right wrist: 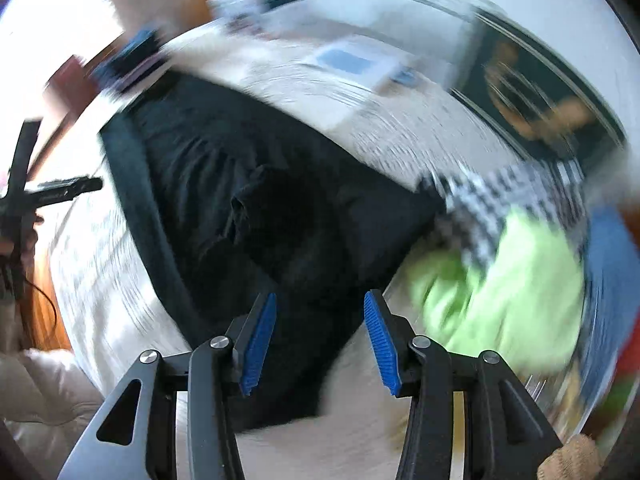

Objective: Fold clothes
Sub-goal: 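Grasp the garment hem with the right tool while the left tool grasps it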

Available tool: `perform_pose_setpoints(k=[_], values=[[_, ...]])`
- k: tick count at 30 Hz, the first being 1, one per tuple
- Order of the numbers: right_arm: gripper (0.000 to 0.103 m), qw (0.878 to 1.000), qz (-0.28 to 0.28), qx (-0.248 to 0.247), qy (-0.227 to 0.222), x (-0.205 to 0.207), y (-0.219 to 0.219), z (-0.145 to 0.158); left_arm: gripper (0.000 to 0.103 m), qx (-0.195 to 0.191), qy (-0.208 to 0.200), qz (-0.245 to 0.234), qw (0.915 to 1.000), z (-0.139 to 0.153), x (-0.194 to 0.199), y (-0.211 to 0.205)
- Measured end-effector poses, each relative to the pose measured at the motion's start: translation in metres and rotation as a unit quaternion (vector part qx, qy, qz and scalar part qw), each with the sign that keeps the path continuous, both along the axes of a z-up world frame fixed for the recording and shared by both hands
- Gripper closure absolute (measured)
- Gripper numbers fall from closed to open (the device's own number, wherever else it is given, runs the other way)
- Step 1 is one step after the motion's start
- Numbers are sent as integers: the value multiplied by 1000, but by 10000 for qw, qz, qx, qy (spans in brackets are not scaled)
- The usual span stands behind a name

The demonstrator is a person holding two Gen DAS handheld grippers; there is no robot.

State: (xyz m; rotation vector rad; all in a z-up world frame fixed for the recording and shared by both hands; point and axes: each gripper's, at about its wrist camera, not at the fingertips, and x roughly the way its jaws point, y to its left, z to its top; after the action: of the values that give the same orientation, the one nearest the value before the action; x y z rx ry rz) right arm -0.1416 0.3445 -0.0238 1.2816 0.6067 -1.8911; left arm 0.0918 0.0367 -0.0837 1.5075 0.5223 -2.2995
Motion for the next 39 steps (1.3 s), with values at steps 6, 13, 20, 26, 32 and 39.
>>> perform_pose_setpoints(k=[6, 13, 20, 26, 32, 39], values=[[36, 9881, 1528, 41, 185, -32, 22, -3, 50, 416, -329, 686, 9962, -11, 23, 137], [33, 9646, 2626, -46, 225, -63, 26, -4, 43, 619, -551, 1013, 9914, -20, 17, 232], [33, 9305, 3623, 261, 478, -84, 10, -31, 40, 448, -747, 1574, 9837, -33, 10, 279], [33, 9111, 4060, 342, 633, -100, -3, -56, 36, 283, -965, 1826, 9780, -67, -14, 275], [32, 9106, 4092, 312, 492, -115, -15, -84, 31, -179, -930, 1849, 9782, -69, -19, 286], [72, 9190, 3915, 379, 284, -120, -19, -90, 93, -156, -882, 1241, 9882, -56, -23, 287]])
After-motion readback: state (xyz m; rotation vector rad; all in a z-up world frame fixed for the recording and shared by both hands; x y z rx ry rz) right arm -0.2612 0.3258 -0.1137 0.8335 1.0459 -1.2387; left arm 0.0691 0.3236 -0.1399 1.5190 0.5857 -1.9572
